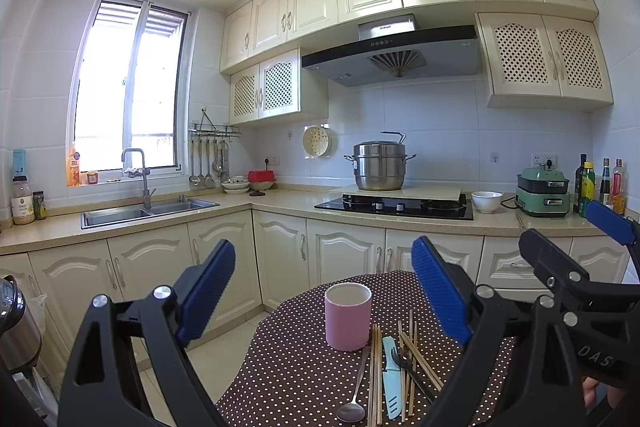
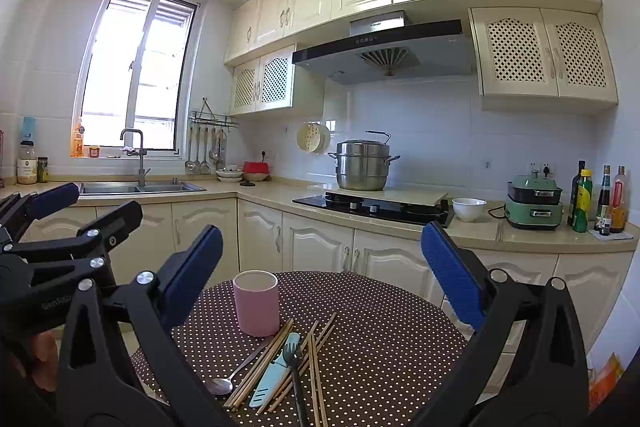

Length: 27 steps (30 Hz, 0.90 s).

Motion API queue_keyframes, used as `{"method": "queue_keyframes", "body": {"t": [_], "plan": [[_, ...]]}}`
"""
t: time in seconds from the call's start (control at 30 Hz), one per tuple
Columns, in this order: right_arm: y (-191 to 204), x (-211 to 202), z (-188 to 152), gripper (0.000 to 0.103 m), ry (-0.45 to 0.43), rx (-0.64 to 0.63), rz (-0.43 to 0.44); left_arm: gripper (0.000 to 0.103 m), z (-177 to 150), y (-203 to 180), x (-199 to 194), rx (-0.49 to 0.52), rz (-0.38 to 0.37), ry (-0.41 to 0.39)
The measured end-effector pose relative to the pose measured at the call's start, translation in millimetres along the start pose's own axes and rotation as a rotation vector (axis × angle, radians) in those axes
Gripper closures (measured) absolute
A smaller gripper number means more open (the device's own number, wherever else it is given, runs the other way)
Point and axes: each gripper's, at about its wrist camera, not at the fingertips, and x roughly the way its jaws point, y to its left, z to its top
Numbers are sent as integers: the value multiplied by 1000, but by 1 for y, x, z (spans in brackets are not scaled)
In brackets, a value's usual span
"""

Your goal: Organize utensils

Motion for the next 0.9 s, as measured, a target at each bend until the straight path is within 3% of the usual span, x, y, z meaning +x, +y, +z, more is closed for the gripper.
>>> {"method": "queue_keyframes", "body": {"t": [0.9], "plan": [[-1, 0, -4, 5, 7, 2, -2, 15, -2, -3, 1, 1, 0, 7]]}}
